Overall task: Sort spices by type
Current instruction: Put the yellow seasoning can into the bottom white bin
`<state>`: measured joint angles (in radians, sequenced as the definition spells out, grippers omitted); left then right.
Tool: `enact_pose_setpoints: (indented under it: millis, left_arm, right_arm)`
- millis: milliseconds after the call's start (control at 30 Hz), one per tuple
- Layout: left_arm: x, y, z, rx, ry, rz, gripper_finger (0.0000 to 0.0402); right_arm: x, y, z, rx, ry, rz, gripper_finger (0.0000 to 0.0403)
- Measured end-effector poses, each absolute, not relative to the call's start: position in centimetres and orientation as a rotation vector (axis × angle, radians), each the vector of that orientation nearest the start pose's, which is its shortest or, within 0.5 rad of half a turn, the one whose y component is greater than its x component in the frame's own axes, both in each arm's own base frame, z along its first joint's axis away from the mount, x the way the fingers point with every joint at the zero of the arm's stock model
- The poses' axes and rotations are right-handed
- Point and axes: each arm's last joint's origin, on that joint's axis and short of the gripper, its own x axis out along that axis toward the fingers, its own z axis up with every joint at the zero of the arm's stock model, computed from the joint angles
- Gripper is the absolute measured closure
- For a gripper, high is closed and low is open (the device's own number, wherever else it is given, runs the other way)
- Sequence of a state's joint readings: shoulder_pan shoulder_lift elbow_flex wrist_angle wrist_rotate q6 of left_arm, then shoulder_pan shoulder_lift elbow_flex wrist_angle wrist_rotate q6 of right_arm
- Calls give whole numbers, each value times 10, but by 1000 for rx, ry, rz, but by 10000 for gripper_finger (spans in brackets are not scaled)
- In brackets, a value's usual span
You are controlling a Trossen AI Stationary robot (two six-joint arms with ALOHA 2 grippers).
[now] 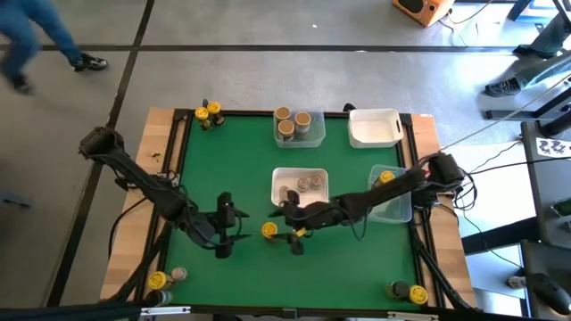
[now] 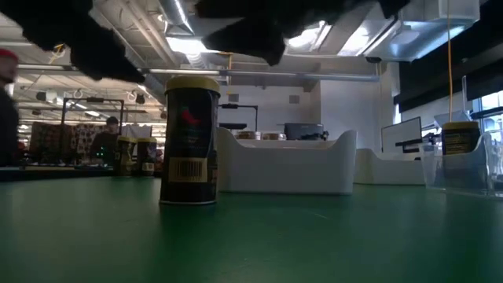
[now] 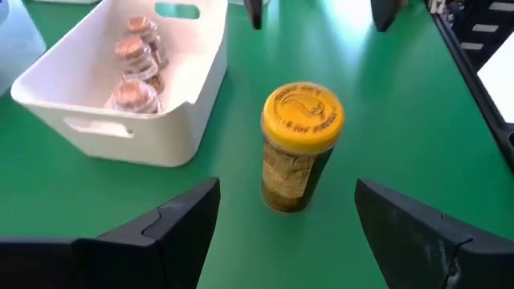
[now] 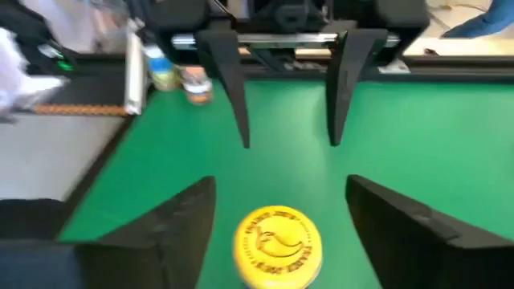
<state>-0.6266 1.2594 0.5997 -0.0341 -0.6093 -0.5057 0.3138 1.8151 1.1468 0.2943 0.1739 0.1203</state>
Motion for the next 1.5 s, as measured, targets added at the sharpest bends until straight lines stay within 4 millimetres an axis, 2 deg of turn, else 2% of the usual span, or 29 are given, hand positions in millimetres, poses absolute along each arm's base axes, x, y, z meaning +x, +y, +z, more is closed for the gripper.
enact_pose_setpoints:
  millis: [133, 300, 600, 1033, 1233, 1500]
  left_arm:
    - [200, -124, 183, -111, 554, 156, 114]
    - [199, -123, 182, -107, 549, 170, 114]
    - [200, -122, 182, -109, 546, 174, 114]
    - [200, -121, 182, -102, 530, 205, 114]
    - [200, -121, 182, -103, 530, 208, 114]
    - [199, -120, 180, -101, 536, 211, 114]
  right_arm:
    - [401, 124, 217, 23, 403, 85, 82]
    - [409, 127, 203, 19, 456, 79, 72]
    - [414, 128, 181, 55, 505, 65, 92]
    - [412, 129, 172, 86, 565, 67, 137]
    - [416, 130, 170, 92, 535, 77, 163]
    - [414, 128, 171, 49, 539, 33, 167]
